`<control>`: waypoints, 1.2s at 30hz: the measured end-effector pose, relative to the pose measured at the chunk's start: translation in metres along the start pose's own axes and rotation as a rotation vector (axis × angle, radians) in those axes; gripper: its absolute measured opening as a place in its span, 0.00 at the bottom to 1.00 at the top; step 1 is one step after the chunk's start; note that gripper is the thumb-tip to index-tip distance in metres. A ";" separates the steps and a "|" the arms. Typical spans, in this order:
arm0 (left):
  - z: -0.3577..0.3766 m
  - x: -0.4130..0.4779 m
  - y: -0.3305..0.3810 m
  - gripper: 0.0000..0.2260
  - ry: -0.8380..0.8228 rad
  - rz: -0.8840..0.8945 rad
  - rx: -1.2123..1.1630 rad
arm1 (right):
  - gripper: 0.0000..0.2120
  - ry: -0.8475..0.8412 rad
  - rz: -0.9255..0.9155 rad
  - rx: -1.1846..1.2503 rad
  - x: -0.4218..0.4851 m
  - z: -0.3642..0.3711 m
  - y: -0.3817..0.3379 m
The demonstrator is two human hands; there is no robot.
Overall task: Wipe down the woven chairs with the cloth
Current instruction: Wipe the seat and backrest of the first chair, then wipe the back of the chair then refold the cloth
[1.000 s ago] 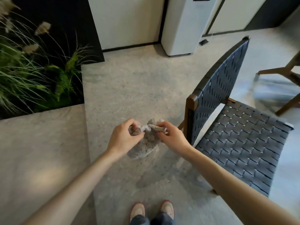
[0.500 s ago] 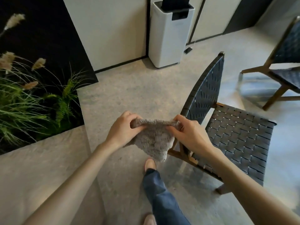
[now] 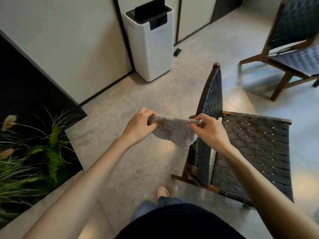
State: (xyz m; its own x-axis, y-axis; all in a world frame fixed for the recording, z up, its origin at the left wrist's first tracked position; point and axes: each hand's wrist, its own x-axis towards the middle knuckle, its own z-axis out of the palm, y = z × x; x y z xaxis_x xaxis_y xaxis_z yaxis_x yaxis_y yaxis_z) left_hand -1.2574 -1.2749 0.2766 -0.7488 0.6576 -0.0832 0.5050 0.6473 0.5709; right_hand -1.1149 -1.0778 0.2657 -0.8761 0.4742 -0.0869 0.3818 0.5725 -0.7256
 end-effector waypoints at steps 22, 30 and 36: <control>0.008 0.402 0.018 0.08 -0.307 0.667 0.233 | 0.05 0.511 0.576 -0.101 0.227 -0.013 0.016; 0.050 0.511 0.105 0.05 -0.536 0.801 0.091 | 0.07 0.794 0.707 -0.061 0.282 -0.064 0.046; 0.102 0.574 0.178 0.11 -0.616 0.957 0.008 | 0.08 0.806 0.790 -0.043 0.315 -0.121 0.104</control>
State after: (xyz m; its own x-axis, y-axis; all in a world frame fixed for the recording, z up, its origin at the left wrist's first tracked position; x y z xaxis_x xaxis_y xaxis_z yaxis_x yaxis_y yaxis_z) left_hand -1.5535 -0.7435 0.2470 0.2828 0.9592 -0.0042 0.7604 -0.2215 0.6105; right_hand -1.3155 -0.7882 0.2453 0.0546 0.9979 -0.0339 0.7678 -0.0637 -0.6375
